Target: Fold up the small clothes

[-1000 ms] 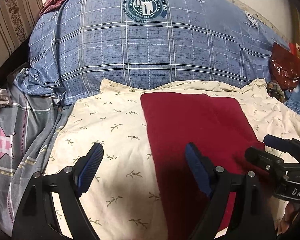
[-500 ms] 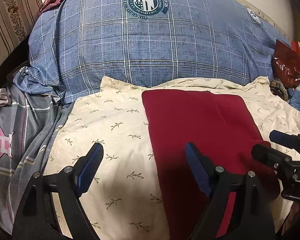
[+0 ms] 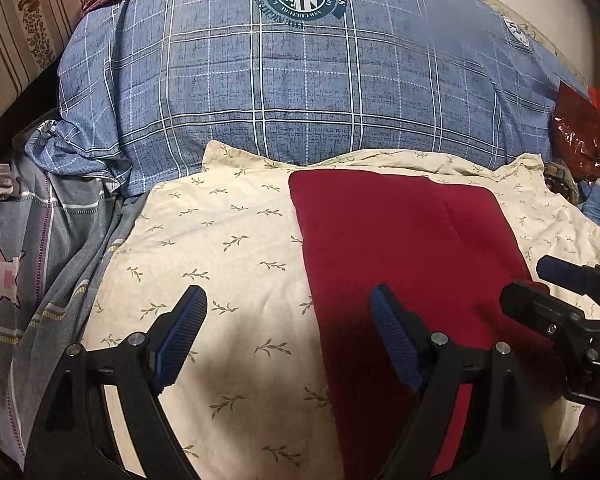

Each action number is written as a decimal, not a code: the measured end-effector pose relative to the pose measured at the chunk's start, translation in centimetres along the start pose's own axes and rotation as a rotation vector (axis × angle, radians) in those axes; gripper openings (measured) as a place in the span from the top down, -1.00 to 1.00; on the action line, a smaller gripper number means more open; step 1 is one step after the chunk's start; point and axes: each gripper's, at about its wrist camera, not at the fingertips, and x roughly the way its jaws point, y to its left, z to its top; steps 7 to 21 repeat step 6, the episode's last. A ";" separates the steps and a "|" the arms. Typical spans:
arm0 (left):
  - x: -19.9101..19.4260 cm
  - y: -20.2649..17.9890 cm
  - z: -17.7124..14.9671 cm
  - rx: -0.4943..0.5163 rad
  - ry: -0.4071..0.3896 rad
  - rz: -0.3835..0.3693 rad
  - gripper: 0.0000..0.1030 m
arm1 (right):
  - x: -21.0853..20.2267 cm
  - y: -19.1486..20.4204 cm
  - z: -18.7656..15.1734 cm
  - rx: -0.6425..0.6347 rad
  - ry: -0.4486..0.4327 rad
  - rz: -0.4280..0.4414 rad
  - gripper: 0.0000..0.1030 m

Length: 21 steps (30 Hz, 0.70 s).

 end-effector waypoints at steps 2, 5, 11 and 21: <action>0.0 0.0 0.0 0.001 -0.002 -0.003 -0.63 | 0.0 -0.1 0.0 0.003 0.000 0.001 -0.56; 0.1 0.1 0.0 -0.002 -0.001 -0.018 -0.63 | -0.1 -0.3 0.1 0.008 0.000 0.002 -0.56; 0.2 0.2 0.0 -0.003 0.003 -0.019 -0.63 | -0.1 -0.5 0.1 0.012 0.000 0.004 -0.56; 0.2 0.2 0.0 -0.003 0.003 -0.019 -0.63 | -0.1 -0.5 0.1 0.012 0.000 0.004 -0.56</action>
